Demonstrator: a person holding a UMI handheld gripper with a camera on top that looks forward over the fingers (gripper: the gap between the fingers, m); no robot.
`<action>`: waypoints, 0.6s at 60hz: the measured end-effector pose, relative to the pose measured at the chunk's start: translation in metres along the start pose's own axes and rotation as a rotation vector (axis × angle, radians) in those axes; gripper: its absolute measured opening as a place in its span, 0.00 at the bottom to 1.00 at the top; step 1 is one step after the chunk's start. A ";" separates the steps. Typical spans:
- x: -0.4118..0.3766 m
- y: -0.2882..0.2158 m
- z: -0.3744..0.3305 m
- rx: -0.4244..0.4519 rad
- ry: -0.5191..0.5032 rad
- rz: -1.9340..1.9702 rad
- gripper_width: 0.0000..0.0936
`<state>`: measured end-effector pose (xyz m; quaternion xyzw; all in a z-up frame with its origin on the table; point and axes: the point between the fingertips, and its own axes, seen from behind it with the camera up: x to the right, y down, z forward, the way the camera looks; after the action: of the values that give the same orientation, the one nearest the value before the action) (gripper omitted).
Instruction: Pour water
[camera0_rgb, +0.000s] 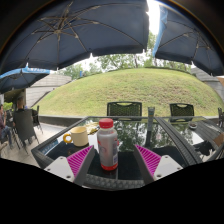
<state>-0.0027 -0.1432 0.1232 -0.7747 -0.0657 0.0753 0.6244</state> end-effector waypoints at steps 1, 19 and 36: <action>-0.004 0.002 0.009 -0.001 -0.003 0.002 0.89; -0.011 0.008 0.117 0.018 0.026 0.058 0.85; -0.004 -0.001 0.121 0.092 0.132 -0.027 0.34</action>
<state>-0.0306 -0.0277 0.0992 -0.7474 -0.0312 0.0187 0.6634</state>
